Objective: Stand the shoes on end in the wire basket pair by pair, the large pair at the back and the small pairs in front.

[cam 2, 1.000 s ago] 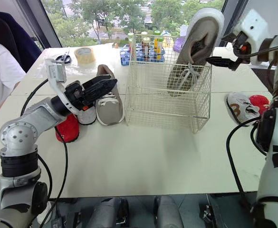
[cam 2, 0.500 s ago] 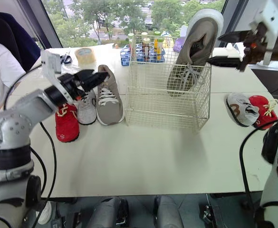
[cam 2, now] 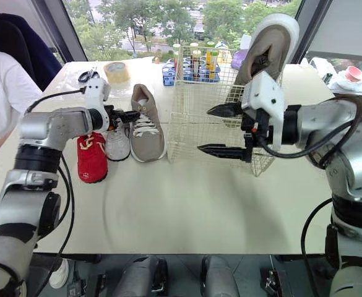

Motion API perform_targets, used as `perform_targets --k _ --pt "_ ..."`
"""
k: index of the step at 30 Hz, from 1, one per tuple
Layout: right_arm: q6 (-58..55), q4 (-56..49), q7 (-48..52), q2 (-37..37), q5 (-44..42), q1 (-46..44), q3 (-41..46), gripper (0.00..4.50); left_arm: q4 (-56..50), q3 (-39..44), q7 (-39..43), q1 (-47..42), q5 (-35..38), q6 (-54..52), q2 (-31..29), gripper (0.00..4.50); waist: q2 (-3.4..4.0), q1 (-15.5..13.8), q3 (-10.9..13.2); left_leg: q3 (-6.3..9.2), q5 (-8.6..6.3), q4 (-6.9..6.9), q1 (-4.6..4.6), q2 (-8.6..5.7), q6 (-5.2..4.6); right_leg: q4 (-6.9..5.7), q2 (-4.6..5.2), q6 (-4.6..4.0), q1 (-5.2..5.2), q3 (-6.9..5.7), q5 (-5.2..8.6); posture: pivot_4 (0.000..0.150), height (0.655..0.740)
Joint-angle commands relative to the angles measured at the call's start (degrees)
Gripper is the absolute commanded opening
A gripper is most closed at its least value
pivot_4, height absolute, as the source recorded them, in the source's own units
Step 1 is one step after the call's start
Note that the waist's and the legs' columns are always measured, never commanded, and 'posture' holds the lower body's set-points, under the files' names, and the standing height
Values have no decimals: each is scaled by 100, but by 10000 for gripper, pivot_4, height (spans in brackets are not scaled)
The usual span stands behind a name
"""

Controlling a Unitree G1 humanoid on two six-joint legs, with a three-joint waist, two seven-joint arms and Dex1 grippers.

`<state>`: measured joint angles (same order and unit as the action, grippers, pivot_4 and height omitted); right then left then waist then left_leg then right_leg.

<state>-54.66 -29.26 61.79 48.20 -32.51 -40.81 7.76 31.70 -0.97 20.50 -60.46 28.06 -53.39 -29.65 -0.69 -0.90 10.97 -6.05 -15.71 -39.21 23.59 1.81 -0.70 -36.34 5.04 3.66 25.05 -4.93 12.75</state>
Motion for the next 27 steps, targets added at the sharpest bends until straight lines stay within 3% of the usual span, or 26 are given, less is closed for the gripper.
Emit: perform_targets --k 1,11,14,19,21,27 --pt "-200 -412 -411 3 -370 27 292 44625 498 -16 320 -440 -353 438 173 45000 -2 10 1 -1 -2 0 0 0 -3 3 0 0 0 1 0 1500 7400" --pt "-247 -690 -1208 -19 -749 308 288 44625 2485 71 615 -1160 -1165 1568 867 45000 -8 14 1 -1 -25 -1 0 0 -44 6 0 0 -4 -1 0 1500 7400" --pt "-170 -648 -1341 -15 -748 279 179 45000 2845 121 604 -1231 -1323 1809 1000 36005 -9 3 0 0 -27 -3 0 -1 -49 6 2 1 -6 -1 0 1500 7400" --pt "-50 -578 -1462 11 -758 254 84 45000 2993 249 748 -1305 -1468 2056 1105 13197 -10 -4 -1 2 -30 -6 0 -2 -53 7 4 3 -9 -2 -1 1500 7400" --pt "-15 -575 -1478 44 -776 284 94 45000 2887 386 772 -1317 -1429 2141 1103 6095 -10 -7 -1 2 -30 -6 0 -2 -53 7 5 3 -10 -3 -1 1500 7400" --pt "-87 -623 -1548 245 -892 469 366 45000 1045 1217 885 -1136 -693 1887 907 5118 -22 26 6 3 -25 -7 34 0 -45 10 4 8 20 -3 -4 1500 7400"
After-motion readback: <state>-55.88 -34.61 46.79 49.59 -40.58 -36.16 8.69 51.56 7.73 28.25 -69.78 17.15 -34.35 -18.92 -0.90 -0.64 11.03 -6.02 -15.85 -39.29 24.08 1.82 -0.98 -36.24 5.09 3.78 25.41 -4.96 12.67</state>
